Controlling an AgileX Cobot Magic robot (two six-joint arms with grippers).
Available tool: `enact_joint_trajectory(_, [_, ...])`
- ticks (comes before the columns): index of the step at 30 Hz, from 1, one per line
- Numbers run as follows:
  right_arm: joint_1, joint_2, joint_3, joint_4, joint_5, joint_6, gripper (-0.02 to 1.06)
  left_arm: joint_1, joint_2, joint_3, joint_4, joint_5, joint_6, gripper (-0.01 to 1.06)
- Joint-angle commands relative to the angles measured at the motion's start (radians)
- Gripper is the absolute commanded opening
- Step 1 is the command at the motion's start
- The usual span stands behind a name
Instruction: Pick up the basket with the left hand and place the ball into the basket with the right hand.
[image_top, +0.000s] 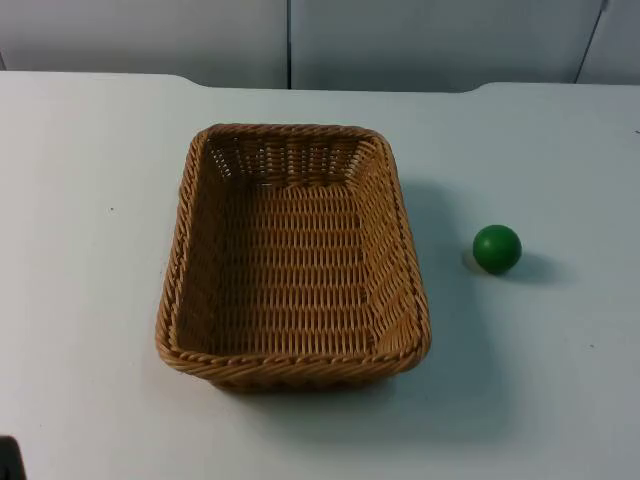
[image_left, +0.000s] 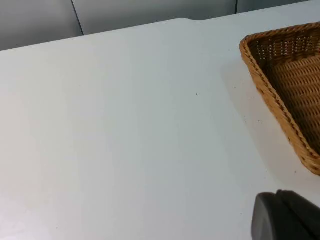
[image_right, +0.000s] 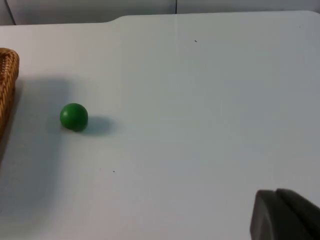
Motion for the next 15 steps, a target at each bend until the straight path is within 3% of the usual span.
enact_joint_trajectory(1, [0.003,-0.002,0.007,0.006,-0.012,-0.007,0.0,-0.008,-0.005,0.001,-0.007,-0.011,-0.007,0.0])
enact_joint_trajectory(4, [0.003,-0.002,0.007,0.006,-0.012,-0.007,0.0,-0.021,-0.001,0.0,-0.069,-0.018,-0.019,0.0])
enact_joint_trajectory(6, [0.003,-0.002,0.007,0.006,-0.012,-0.007,0.0,-0.052,0.117,-0.011,-0.166,0.042,0.011,0.0])
enact_joint_trajectory(10, [0.003,-0.002,0.007,0.006,-0.012,-0.007,0.0,-0.088,0.315,-0.035,-0.183,0.094,0.059,0.0])
enact_joint_trajectory(15, [0.003,-0.002,0.007,0.006,-0.012,-0.007,0.0,-0.096,0.548,-0.052,-0.25,0.027,0.198,0.0])
